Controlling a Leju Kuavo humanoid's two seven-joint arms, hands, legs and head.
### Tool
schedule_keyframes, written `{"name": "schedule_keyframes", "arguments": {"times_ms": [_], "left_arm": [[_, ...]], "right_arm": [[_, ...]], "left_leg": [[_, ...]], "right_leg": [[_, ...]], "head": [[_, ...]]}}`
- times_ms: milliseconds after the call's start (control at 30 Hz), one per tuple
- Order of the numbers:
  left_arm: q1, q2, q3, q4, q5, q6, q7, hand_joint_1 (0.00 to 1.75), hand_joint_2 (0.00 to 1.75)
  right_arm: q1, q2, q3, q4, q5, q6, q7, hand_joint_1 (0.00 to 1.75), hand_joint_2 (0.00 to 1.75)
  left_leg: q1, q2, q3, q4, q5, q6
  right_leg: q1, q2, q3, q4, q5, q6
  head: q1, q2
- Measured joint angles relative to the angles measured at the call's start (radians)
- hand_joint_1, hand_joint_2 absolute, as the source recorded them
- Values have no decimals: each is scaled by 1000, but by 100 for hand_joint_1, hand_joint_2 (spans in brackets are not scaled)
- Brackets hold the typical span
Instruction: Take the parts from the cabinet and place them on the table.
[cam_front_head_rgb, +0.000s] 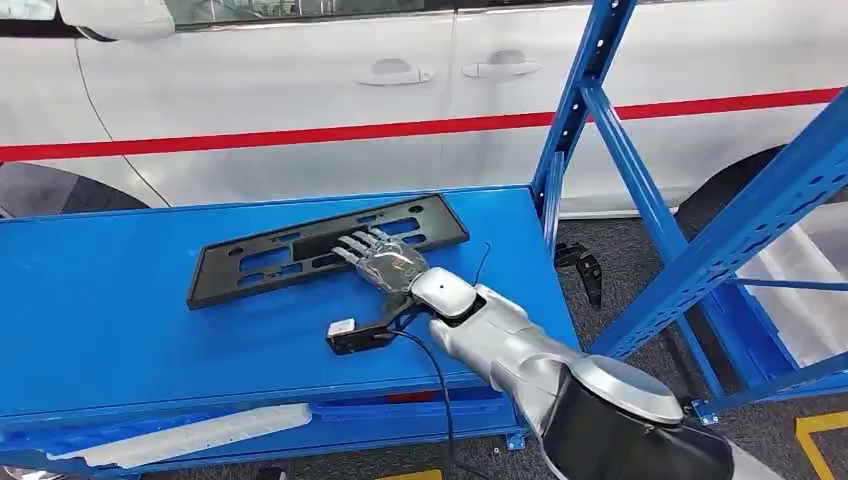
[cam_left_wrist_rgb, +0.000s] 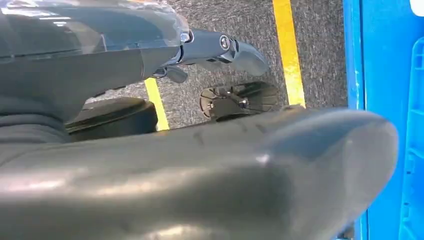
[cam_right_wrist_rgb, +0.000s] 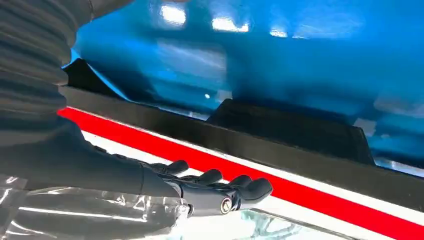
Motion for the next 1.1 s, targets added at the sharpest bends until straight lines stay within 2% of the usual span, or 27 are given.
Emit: {"name": "schedule_keyframes", "arguments": {"times_ms": [267,567,1100], "left_arm": [[2,0,0,0,6,0,-5,0,0],[5,0,0,0,-1,-2,4,0,0],[12,0,0,0,-2,2,5,0,0]], "right_arm": [[-8,-21,-3,-1,11,0,-6,0,175],[-46,-26,-38,11,9,31,39,0,175],[-57,24,-57,29,18,55,72,0,175]], "left_leg": [[0,0,1,0,0,0],[0,0,0,0,0,0],[0,0,-1,0,0,0]], "right_leg": [[0,0,1,0,0,0],[0,0,2,0,1,0],[0,0,1,0,-1,-1]], "head": [[0,0],[0,0],[0,0]]}}
